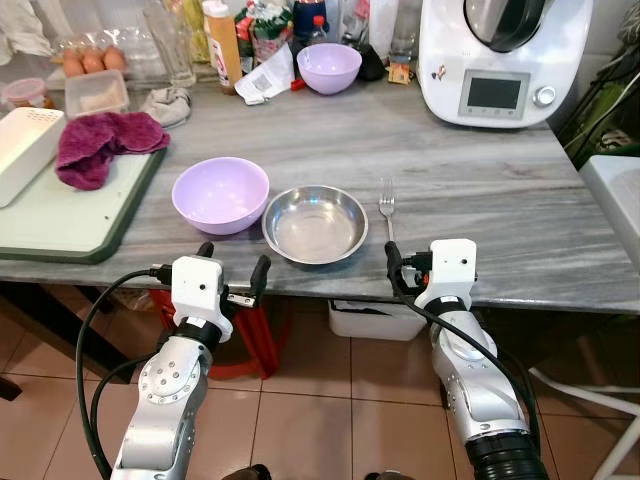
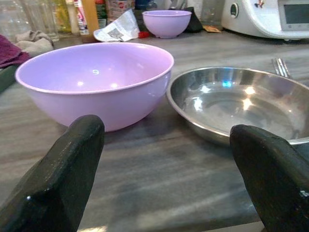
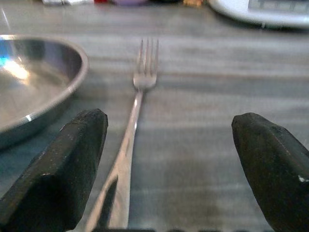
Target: Setting the table
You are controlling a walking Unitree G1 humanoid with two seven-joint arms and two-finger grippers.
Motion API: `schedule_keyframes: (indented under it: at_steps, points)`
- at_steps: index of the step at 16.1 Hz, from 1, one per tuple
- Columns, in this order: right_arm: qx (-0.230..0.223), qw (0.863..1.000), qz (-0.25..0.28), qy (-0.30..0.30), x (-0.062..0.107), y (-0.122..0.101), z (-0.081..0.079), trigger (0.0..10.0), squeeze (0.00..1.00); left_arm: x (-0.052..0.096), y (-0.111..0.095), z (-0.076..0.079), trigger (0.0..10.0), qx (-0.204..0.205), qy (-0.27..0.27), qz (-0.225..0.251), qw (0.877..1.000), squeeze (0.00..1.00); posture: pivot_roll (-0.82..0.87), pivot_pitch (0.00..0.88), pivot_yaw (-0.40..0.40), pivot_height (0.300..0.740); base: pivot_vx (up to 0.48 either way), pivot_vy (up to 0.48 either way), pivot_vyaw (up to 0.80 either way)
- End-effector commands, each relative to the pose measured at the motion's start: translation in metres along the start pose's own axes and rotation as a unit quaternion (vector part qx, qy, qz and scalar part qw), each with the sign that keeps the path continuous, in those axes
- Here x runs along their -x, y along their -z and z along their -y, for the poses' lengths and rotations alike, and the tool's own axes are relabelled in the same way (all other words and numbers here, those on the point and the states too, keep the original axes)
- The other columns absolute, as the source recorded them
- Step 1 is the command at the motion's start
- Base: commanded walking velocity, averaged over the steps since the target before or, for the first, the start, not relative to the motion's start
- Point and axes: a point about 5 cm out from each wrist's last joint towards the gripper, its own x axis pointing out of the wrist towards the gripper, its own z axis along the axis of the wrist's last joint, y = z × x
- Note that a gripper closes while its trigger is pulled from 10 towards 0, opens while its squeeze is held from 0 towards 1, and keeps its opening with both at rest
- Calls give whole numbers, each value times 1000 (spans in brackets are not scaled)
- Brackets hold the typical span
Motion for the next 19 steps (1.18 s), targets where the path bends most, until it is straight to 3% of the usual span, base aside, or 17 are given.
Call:
schedule_keyframes:
  at_steps: [1, 2, 3, 4, 10, 16, 19]
  points:
    - [10, 1000, 26, -1, 1, -10, 0, 10000, 1000, -1, 2, -1, 10000, -4, -6, -4, 1000, 0, -96, 62, 8, 740, 0, 0, 0]
    - [8, 999, 32, 2, 1, -13, 2, 10000, 757, -1, 3, -1, 10000, -9, -7, -1, 1000, 0, -103, 55, 10, 740, 0, 0, 0]
    - [10, 999, 38, 4, 1, -16, 4, 10000, 275, -2, 4, -3, 10000, -6, -16, 2, 1000, 0, -106, 44, 13, 740, 0, 0, 0]
    - [19, 998, 52, 7, 5, -23, 11, 10000, 0, -3, 4, -7, 10000, -18, -39, 4, 999, 0, -106, 38, 18, 740, 0, 0, 0]
    - [40, 997, 53, 44, 30, -27, 40, 10000, 0, 7, 9, -18, 10000, -28, -74, -6, 997, 0, -116, 74, 22, 740, 0, 0, 0]
    - [48, 997, 50, 43, 41, -28, 40, 10000, 0, 8, 10, -23, 10000, -39, -84, -9, 996, 0, -136, 97, 29, 740, 0, 0, 0]
    - [59, 995, 35, 66, 58, -23, 51, 10000, 0, 21, 17, -30, 10000, -47, -100, -25, 994, 0, -139, 114, 31, 740, 0, 0, 0]
